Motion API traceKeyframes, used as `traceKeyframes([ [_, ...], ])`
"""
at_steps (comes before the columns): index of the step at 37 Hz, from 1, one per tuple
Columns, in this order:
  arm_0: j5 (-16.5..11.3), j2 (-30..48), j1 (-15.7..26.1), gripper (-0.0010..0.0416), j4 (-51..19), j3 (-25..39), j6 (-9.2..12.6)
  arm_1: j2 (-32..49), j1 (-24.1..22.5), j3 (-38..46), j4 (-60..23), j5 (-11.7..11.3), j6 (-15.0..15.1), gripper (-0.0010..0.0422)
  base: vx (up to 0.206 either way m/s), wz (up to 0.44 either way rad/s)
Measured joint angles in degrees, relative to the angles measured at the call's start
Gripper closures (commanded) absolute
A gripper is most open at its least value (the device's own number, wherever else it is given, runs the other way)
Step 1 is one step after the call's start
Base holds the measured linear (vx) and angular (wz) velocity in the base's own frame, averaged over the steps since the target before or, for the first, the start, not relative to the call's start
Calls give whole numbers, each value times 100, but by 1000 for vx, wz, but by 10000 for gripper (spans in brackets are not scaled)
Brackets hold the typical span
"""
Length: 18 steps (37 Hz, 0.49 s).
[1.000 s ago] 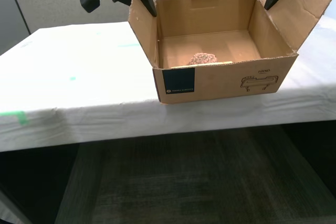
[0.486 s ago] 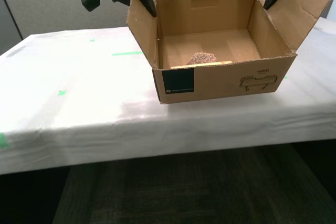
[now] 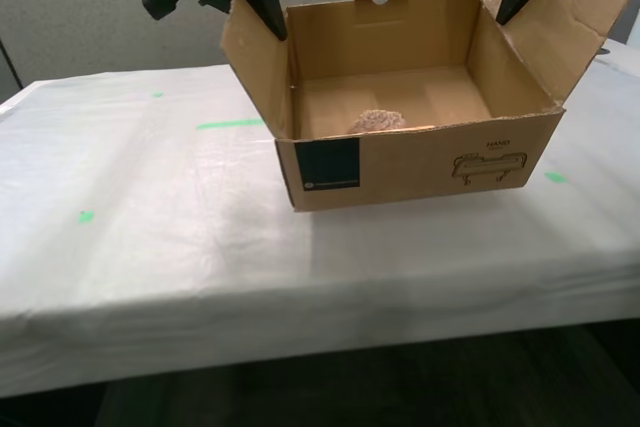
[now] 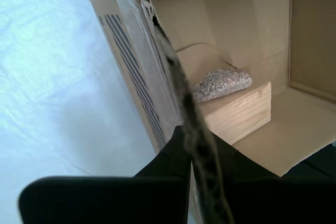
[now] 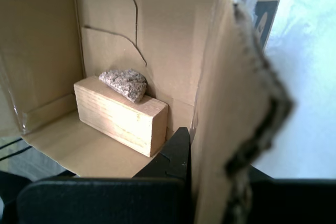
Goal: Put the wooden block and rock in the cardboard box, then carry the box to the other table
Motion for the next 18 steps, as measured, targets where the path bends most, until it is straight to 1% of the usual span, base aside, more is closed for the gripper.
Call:
traceKeyframes([
  [3,48,-2,168,407,2,0,136,-216,-59,-28,-48,-70,-83,413,185,-5],
  [6,90,-4,306,406,4,0,192,-527,-109,-153,-57,-232,-267,413,166,-1],
  [8,87,-4,369,407,9,0,195,-758,-116,-313,-46,-326,-380,413,156,8],
  [12,15,-4,391,407,39,-2,192,-1104,-107,-667,13,-426,-629,413,141,4],
  [15,-9,-4,398,407,57,-2,186,-1174,-103,-857,85,-468,-754,413,89,18],
  [18,-11,15,402,407,140,-2,184,-1071,-103,-946,175,-481,-787,413,63,21],
])
